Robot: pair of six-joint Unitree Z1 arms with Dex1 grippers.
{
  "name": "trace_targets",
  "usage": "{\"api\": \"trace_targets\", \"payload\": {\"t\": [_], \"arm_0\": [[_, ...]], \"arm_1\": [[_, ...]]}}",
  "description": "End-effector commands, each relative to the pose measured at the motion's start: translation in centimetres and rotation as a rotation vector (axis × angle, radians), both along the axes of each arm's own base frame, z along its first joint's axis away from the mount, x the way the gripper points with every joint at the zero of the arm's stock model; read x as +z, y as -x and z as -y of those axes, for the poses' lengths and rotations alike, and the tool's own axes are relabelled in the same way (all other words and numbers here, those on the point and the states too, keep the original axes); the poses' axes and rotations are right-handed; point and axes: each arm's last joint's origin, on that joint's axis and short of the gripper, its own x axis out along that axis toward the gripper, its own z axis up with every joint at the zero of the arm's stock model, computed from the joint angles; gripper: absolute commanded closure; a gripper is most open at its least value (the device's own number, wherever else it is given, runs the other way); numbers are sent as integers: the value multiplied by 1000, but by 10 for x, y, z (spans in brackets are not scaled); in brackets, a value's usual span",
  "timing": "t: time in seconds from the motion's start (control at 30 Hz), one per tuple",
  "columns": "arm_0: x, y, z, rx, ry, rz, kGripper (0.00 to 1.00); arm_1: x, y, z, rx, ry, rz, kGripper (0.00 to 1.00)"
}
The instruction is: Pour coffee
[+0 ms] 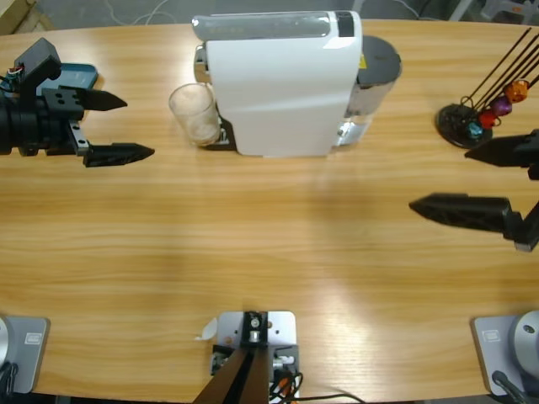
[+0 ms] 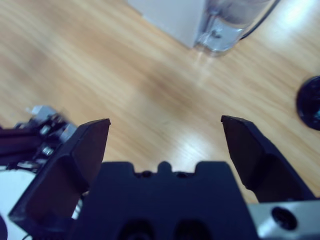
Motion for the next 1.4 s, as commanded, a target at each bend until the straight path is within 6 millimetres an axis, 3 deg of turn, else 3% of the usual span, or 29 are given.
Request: {"api": "trace_targets", "payload": {"t": [0.03,0.17,0.3,0.5,0.67,0.83,1.0,1.4], "arm_0": [[-4,9,-5,2,-14,-16,0],[-5,8,-4,1,-17,-21,0],[-5,8,-4,0,-18,-23,0],[-6,8,-5,1,-23,-28,0],[-7,7,-5,2,-25,-31,0],[-7,7,-5,5,-26,-34,0],[-7,7,-5,6,-25,-34,0],[-7,7,-6,6,-24,-32,0]], "arm_1": [[0,-3,-3,-65,-18,32,0],[14,-9,-2,-112,-70,74,0],[8,-14,-9,-93,-39,52,0],[7,-13,-7,112,0,58,0],[15,-26,12,81,-46,98,0],[14,-31,6,106,-55,99,0],[28,-37,11,54,-81,152,0],[18,-35,14,17,-88,133,0]]}}
